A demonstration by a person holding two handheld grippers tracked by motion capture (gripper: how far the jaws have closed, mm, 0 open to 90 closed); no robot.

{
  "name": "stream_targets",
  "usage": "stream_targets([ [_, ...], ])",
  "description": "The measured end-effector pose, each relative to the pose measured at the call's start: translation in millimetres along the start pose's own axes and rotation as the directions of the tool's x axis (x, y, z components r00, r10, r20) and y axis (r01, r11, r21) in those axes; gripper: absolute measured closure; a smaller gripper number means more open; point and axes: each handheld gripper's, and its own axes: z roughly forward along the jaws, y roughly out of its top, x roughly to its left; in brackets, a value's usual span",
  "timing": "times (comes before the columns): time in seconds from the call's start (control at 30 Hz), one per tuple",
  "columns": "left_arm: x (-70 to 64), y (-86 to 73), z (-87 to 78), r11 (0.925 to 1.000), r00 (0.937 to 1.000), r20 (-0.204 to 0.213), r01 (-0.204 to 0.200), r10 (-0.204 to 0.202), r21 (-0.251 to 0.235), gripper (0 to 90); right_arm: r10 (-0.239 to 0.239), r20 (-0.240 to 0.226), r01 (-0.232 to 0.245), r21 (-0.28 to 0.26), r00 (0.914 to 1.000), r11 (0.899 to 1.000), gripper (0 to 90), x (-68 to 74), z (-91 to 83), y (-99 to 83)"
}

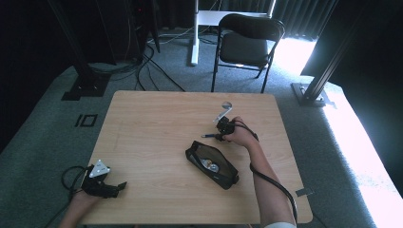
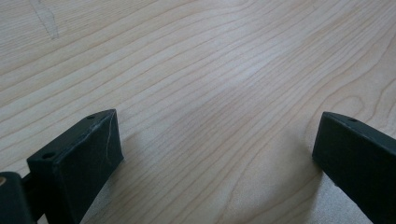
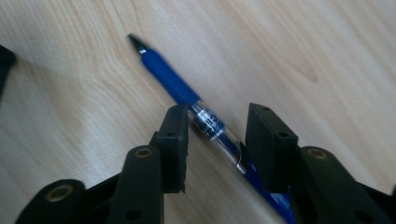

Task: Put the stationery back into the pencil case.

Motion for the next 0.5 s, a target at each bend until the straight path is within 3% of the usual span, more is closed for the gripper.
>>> stream_targets([
  [0.13, 0.0, 0.0, 0.0, 1.0, 1.0, 0.0, 0.0, 0.0, 0.0, 1.5, 0.048, -0.009, -0.048, 0.001, 0.9988, 0.999, 68.1, 3.7, 0.1, -0.7],
  [0.3, -0.1, 0.0, 0.0, 1.0, 1.0, 0.0, 0.001, -0.001, 0.0, 1.6, -0.002, 0.012, 0.001, 0.014, 0.9999, 1.0, 69.5, 11.1, -0.8, 1.0],
  [0.43, 0.0, 0.0, 0.0, 1.0, 1.0, 0.0, 0.0, 0.0, 0.0, 1.6, 0.037, 0.01, -0.037, 0.013, 0.9993, 0.999, 77.0, 17.2, -1.1, 1.1],
  [0.5, 0.0, 0.0, 0.0, 1.0, 1.0, 0.0, 0.0, 0.0, 0.0, 1.6, 0.055, -0.013, -0.055, 0.011, 0.9984, 0.998, 78.5, 20.6, -1.4, 0.9],
])
